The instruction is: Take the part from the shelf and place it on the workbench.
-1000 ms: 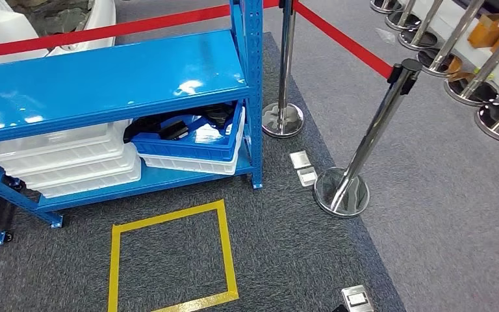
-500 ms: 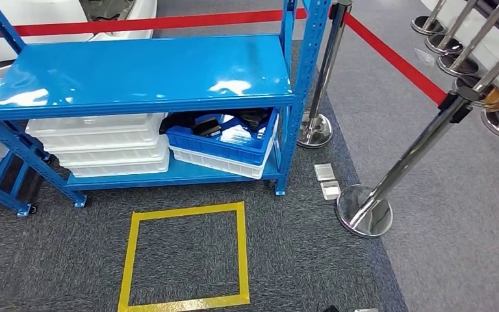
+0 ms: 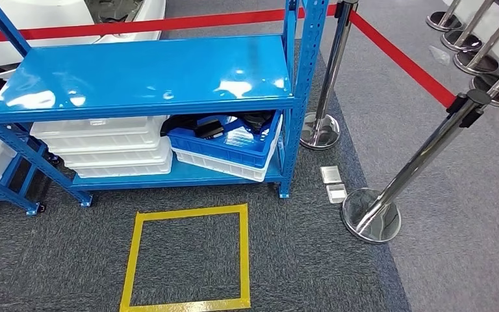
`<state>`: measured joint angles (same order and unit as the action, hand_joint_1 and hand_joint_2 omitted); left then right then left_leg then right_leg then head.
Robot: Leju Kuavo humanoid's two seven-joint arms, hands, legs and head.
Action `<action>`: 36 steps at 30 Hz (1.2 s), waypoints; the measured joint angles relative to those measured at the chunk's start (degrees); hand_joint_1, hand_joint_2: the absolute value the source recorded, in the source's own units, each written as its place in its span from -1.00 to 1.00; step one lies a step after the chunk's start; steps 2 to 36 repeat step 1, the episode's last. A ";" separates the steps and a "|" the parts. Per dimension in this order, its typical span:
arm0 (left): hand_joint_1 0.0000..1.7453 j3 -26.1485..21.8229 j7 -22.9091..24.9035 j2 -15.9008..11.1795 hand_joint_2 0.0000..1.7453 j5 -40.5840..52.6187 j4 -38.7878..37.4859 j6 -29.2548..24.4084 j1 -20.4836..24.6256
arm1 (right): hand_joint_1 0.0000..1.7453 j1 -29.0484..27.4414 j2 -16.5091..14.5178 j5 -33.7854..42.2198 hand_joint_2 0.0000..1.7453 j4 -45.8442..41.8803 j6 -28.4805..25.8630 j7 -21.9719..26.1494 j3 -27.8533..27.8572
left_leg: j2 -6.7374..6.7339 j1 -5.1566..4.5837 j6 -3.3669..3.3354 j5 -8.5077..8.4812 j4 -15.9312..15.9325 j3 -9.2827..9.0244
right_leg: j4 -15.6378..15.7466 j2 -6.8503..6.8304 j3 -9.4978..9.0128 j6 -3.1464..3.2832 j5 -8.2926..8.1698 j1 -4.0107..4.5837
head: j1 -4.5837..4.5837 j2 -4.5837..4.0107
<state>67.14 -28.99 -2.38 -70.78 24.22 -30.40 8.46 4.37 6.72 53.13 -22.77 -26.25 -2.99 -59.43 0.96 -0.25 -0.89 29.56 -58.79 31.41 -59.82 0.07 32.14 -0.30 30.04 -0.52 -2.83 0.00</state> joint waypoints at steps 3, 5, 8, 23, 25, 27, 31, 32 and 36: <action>-1.00 0.00 0.02 0.00 -1.00 0.03 0.00 0.00 0.01 | -1.00 0.02 -0.23 0.03 -1.00 0.05 0.10 -0.04 0.00 | 0.00 0.00 0.02 -0.01 0.05 -0.05 | 0.00 0.00 -0.03 0.05 0.03 0.01 | 0.00 0.00; -1.00 0.00 0.02 0.00 -1.00 0.03 0.00 0.00 0.01 | -1.00 0.02 -0.23 0.03 -1.00 0.05 0.10 -0.04 0.00 | 0.00 0.00 0.02 -0.01 0.05 -0.05 | 0.00 0.00 -0.03 0.05 0.03 0.01 | 0.00 0.00; -1.00 0.00 0.02 0.00 -1.00 0.03 0.00 0.00 0.01 | -1.00 0.02 -0.23 0.03 -1.00 0.05 0.10 -0.04 0.00 | 0.00 0.00 0.02 -0.01 0.05 -0.05 | 0.00 0.00 -0.03 0.05 0.03 0.01 | 0.00 0.00; -1.00 0.00 0.02 0.00 -1.00 0.03 0.00 0.00 0.01 | -1.00 0.02 -0.23 0.03 -1.00 0.05 0.10 -0.04 0.00 | 0.00 0.00 0.02 -0.01 0.05 -0.05 | 0.00 0.00 -0.03 0.05 0.03 0.01 | 0.00 0.00; -1.00 0.00 0.02 0.00 -1.00 0.03 0.00 0.00 0.01 | -1.00 0.02 -0.23 0.03 -1.00 0.05 0.10 -0.04 0.00 | 0.00 0.00 0.02 -0.01 0.05 -0.05 | 0.00 0.00 -0.03 0.05 0.03 0.01 | 0.00 0.00; -1.00 0.00 0.02 0.00 -1.00 0.03 0.00 0.00 0.01 | -1.00 0.02 -0.23 0.03 -1.00 0.05 0.10 -0.04 0.00 | 0.00 0.00 0.02 -0.01 0.05 -0.05 | 0.00 0.00 -0.03 0.05 0.03 0.01 | 0.00 0.00; -1.00 0.00 0.02 0.00 -1.00 0.03 0.00 0.00 0.01 | -1.00 0.02 -0.23 0.03 -1.00 0.05 0.10 -0.04 0.00 | 0.00 0.00 0.02 -0.01 0.05 -0.05 | 0.00 0.00 -0.03 0.05 0.03 0.01 | 0.00 0.00; -1.00 0.00 0.02 0.00 -1.00 0.03 0.00 0.00 0.01 | -1.00 0.02 -0.23 0.03 -1.00 0.05 0.10 -0.04 0.00 | 0.00 0.00 0.02 -0.01 0.05 -0.05 | 0.00 0.00 -0.03 0.05 0.03 0.01 | 0.00 0.00; -1.00 0.00 0.02 0.00 -1.00 0.03 0.00 0.00 0.01 | -1.00 0.02 -0.23 0.03 -1.00 0.05 0.10 -0.04 0.00 | 0.00 0.00 0.02 -0.01 0.05 -0.05 | 0.00 0.00 -0.03 0.05 0.03 0.01 | 0.00 0.00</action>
